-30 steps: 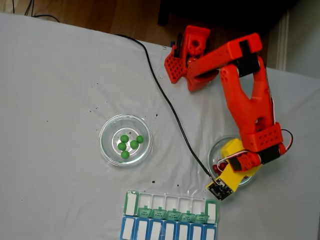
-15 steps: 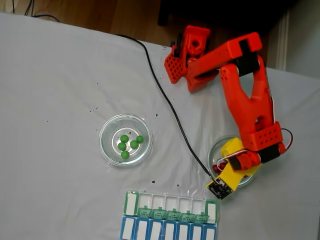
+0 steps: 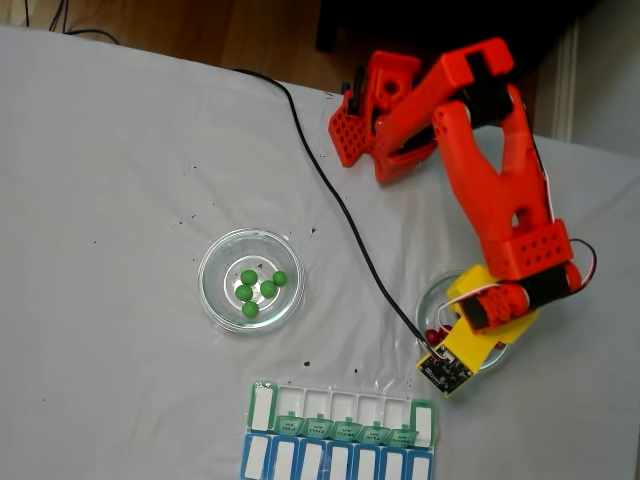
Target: Sort medicines into box.
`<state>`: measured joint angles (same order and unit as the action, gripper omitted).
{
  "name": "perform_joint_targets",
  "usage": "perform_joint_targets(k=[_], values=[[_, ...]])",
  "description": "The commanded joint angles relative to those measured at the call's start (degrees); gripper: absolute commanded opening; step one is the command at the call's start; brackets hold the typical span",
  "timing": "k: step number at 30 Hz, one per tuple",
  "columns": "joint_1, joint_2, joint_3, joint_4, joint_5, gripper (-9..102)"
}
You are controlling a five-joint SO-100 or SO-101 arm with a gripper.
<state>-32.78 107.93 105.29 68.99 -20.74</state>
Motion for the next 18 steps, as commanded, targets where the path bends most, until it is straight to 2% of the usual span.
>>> perform_joint_targets(k=[1, 11, 18], values=[[2.0, 7.6, -4.5, 1.8, 0.7, 1], [9.1, 10.1, -11.4, 3.3, 6.1, 1], [14.0, -0.4, -24.3, 8.0, 8.5, 1]])
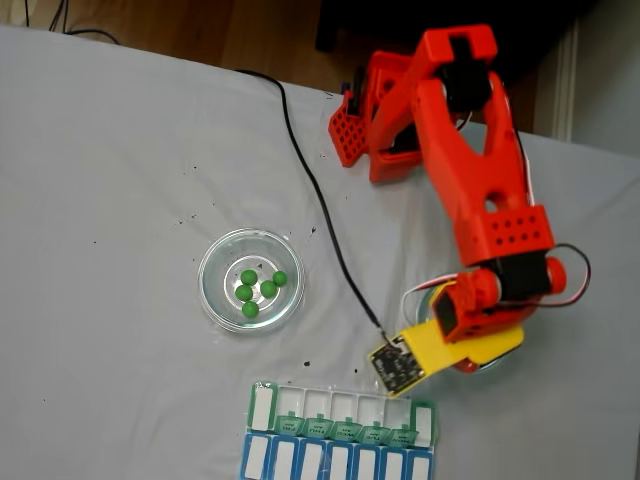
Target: Sort medicines into box.
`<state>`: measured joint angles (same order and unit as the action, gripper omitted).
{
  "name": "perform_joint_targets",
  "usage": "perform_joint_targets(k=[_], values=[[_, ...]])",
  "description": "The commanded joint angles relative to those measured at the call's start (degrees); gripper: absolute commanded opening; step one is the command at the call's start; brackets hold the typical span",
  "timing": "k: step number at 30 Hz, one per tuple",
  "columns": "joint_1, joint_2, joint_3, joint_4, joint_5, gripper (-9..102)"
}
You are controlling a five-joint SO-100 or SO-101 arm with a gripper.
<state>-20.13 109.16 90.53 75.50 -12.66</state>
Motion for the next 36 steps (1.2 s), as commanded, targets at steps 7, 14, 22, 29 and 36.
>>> perform_joint_targets(k=[7, 14, 22, 29, 36], values=[[4.9, -8.4, -17.1, 1.8, 1.1, 1], [7.0, -19.9, -29.4, 4.6, 0.8, 1], [8.0, -26.3, -36.6, 6.7, 0.1, 1], [7.4, -26.8, -35.2, 2.6, 1.3, 1], [7.7, -29.7, -37.8, 1.0, 1.8, 1]])
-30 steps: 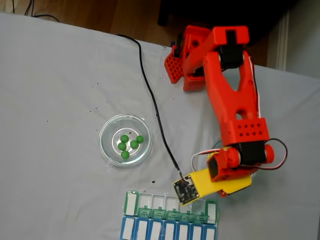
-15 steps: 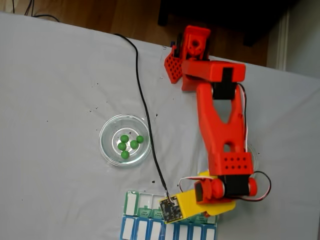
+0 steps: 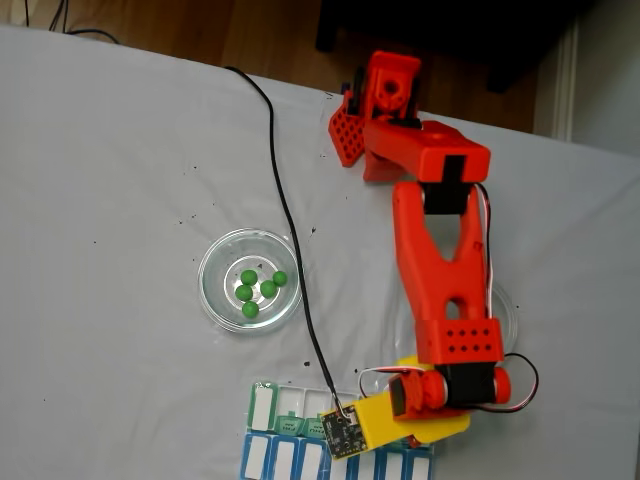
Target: Sort medicines into box.
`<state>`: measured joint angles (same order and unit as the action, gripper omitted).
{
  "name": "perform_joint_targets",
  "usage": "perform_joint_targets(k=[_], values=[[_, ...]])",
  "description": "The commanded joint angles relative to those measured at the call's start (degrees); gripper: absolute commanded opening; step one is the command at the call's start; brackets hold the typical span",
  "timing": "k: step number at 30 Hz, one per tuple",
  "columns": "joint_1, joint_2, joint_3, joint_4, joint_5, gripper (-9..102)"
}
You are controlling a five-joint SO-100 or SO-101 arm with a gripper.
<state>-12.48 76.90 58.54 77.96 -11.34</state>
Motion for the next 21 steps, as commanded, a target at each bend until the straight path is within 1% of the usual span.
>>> perform_joint_targets(k=[1, 7, 12, 17, 21], values=[[0.1, 2.5, -5.6, -2.0, 0.5, 1], [0.0, 2.4, -4.4, -4.9, 1.1, 1], [-0.2, 1.6, -5.3, -5.7, 2.4, 2], [-0.7, -1.6, -8.0, -5.5, 3.5, 7], [-0.8, -4.1, -11.6, -3.3, 3.6, 12]])
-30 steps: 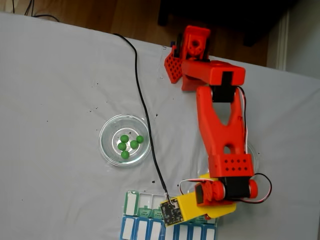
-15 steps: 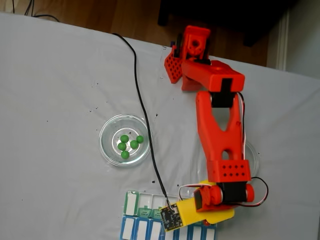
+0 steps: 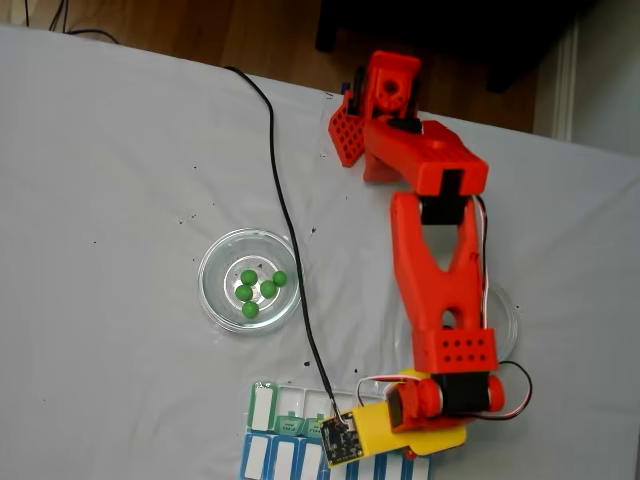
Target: Sort medicines into box.
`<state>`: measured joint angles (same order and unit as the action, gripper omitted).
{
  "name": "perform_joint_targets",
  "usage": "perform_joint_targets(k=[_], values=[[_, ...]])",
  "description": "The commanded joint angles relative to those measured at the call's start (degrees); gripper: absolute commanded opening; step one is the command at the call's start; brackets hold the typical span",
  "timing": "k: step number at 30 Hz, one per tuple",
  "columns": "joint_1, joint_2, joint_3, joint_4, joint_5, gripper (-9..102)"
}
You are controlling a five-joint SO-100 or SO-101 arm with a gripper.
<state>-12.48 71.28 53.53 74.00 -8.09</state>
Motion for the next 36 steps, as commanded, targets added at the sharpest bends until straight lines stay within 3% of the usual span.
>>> perform_joint_targets(k=[1, 7, 17, 22, 29, 36], values=[[-0.8, 1.5, -6.6, 0.7, 0.4, 14], [-0.9, 4.5, -3.5, 0.7, 0.1, 24], [-1.8, 13.6, 8.1, -3.4, -0.4, 27], [-2.2, 17.9, 12.2, -3.5, -1.1, 22], [-2.1, 28.0, 20.7, -3.5, -3.5, 2], [-3.8, 33.5, 23.9, 1.8, -6.0, 1]])
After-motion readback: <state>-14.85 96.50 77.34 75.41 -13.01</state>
